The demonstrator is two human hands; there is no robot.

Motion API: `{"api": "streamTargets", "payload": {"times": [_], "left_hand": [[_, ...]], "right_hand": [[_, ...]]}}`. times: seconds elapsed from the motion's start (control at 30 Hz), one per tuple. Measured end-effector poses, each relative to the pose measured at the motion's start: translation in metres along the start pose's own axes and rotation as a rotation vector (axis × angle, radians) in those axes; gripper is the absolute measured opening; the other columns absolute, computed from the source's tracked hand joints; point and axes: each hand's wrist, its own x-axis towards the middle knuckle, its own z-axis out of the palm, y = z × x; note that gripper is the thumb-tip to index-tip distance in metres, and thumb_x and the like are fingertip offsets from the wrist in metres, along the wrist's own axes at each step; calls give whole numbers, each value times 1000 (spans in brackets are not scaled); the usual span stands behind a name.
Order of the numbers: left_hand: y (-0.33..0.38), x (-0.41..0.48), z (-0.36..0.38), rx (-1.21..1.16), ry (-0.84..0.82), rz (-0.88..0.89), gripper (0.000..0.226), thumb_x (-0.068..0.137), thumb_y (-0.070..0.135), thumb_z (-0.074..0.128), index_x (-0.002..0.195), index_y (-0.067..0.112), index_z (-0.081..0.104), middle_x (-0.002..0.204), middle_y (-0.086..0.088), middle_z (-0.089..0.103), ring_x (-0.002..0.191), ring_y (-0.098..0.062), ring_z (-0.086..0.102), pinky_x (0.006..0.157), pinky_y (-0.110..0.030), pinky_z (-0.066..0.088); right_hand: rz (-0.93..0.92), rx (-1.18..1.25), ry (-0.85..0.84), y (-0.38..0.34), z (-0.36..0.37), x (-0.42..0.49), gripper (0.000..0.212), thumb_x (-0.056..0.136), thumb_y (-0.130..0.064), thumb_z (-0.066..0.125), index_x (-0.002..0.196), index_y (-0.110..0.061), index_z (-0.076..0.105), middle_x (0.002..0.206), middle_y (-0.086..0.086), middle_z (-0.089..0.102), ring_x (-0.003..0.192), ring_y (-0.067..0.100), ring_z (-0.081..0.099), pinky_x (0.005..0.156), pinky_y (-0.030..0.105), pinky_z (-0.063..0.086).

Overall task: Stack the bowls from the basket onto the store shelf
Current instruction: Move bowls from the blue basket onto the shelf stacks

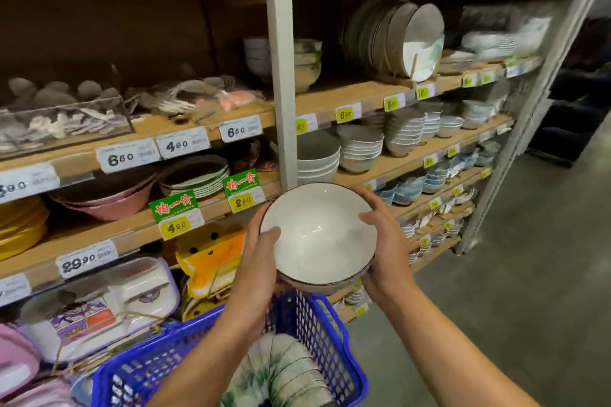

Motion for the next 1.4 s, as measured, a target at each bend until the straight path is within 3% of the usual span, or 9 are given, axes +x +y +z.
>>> {"api": "streamTargets", "payload": {"times": [0.07,0.17,0.33,0.53,0.67,0.93,1.1,1.23,1.4], "left_hand": [[6,2,32,62,14,87,34,83,47,38,105,69,51,118,28,58,116,-9,54,96,-43,48],[6,8,79,-18,57,158,36,78,51,42,109,56,58,113,25,63,110,-2,58,83,-27,47],[5,27,150,-229,121,109,39,84,40,45,119,34,62,119,2,66,112,-22,61,89,-45,52],[18,82,202,-264,138,84,33,84,40,44,109,41,65,106,8,70,103,-21,64,70,-35,52],[26,125,223,-263,156,91,27,92,35,43,105,44,65,102,8,70,101,-22,63,69,-37,49],[58,202,238,-232,214,150,29,87,30,48,110,37,64,104,8,70,104,-17,61,77,-32,47],[73,244,239,-206,332,160,26,89,27,47,109,32,64,108,-1,68,102,-22,62,80,-40,51],[86,274,238,-174,447,217,29,91,20,42,112,32,59,112,2,63,107,-19,59,90,-39,49],[99,305,236,-236,620,209,28,88,15,38,95,26,63,101,-2,66,98,-26,61,82,-43,53]], "right_hand": [[26,55,20,-24,-20,7,40,75,-11,47,99,-30,74,113,2,68,103,29,61,70,35,54],[86,138,19,-55,-50,19,42,79,-4,41,94,-25,75,112,8,68,99,31,63,66,36,56],[99,135,48,-94,-89,47,40,79,-3,40,98,-18,72,106,11,69,98,33,63,71,39,55],[104,170,75,-121,-113,112,40,81,-4,40,102,-17,72,102,10,71,94,34,64,70,40,54],[105,182,75,-135,-112,159,44,83,-5,38,114,-14,67,107,13,69,90,33,64,62,37,55],[170,181,-42,-160,-85,256,43,81,-6,40,115,-12,66,106,13,70,88,32,65,59,33,55],[221,204,-150,-156,-64,311,37,82,-6,42,105,-12,70,100,12,72,88,32,65,60,34,58],[298,156,-304,-156,-43,351,41,84,-10,43,120,-18,63,112,9,64,99,32,63,71,40,58],[340,115,-500,-156,-21,397,36,91,-13,44,123,-17,59,112,9,64,102,30,62,77,40,57]]}}
